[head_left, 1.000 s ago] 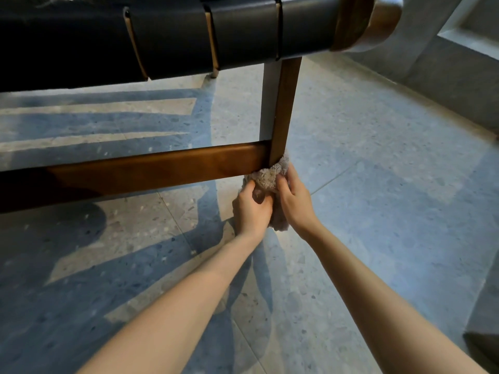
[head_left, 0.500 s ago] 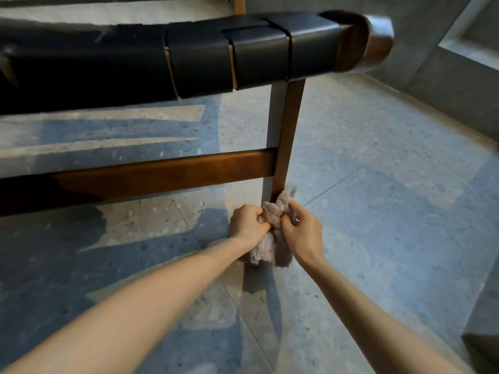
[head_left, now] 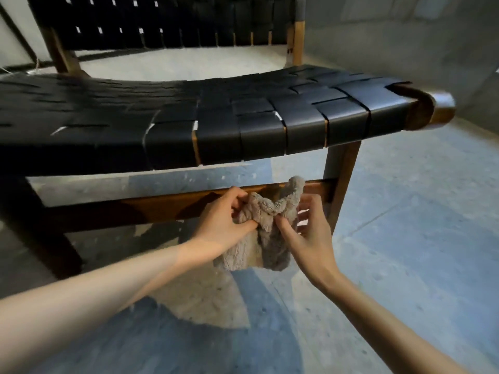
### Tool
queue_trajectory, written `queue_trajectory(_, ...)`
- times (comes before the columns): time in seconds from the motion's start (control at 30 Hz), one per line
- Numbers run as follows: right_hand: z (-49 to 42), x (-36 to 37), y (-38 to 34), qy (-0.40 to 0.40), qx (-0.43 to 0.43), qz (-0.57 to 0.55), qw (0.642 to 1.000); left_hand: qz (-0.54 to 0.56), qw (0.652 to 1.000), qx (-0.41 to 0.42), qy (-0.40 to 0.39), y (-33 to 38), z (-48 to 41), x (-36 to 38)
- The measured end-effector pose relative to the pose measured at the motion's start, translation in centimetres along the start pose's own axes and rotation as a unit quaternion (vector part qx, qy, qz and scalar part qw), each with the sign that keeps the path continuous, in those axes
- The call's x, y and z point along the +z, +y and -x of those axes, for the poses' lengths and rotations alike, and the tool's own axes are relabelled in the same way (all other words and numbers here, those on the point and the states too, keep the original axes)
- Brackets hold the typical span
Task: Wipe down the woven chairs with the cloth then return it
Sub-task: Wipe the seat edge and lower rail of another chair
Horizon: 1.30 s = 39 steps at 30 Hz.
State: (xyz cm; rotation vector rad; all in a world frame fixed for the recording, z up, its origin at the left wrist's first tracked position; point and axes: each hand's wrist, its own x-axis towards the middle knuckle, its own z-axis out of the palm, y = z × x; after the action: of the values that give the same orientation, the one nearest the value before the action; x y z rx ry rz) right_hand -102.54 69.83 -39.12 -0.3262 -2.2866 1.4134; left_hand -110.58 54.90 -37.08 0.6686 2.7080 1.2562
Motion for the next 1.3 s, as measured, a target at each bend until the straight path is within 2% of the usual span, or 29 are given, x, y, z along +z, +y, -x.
queue_trajectory(0.17, 0.4, 6.6, -4.9, -0.079, -0.04, -0.011, 0.996, 0.023, 0.992, -0.064, 0.102, -4.8, 3.8, -7.1)
queue_trajectory(0.33, 0.9, 14.0, -10.2, -0.122, -0.07, -0.03, 0.99, 0.041, 0.975, -0.092, 0.198, -9.3, 7.1, -13.2)
queue_trajectory(0.47, 1.2, 19.4, -14.2, -0.172, -0.056, -0.02, 0.983, 0.055, 0.958, -0.106, 0.26, -12.6, 9.1, -17.3)
queue_trajectory(0.6, 1.8, 24.1, -17.9, -0.238, -0.008, -0.025, 0.971, 0.099, 0.938, -0.137, 0.303, -15.6, 10.9, -20.7)
queue_trajectory(0.7, 3.2, 27.2, -19.3, -0.219, 0.006, -0.029, 0.975, 0.135, 0.921, -0.147, 0.335, -17.5, 12.0, -22.7)
queue_trajectory(0.87, 3.8, 32.2, -21.3, -0.107, 0.023, -0.074, 0.991, 0.16, 0.895, -0.119, 0.399, -19.3, 11.7, -24.7)
queue_trajectory(1.0, 2.5, 35.9, -22.5, -0.121, 0.009, -0.105, 0.987, 0.188, 0.858, -0.138, 0.457, -20.0, 9.1, -26.6)
queue_trajectory(1.1, 2.3, 37.8, -22.2, -0.146, -0.032, -0.089, 0.985, 0.186, 0.873, -0.126, 0.433, -20.8, 7.5, -28.1)
queue_trajectory(1.23, 1.7, 39.3, -21.1, -0.224, -0.024, -0.111, 0.968, 0.222, 0.932, -0.077, 0.277, -22.2, 6.8, -28.7)
queue_trajectory(1.3, 1.7, 39.3, -20.4, -0.242, -0.005, -0.117, 0.963, 0.25, 0.943, -0.067, 0.209, -22.9, 6.6, -28.5)
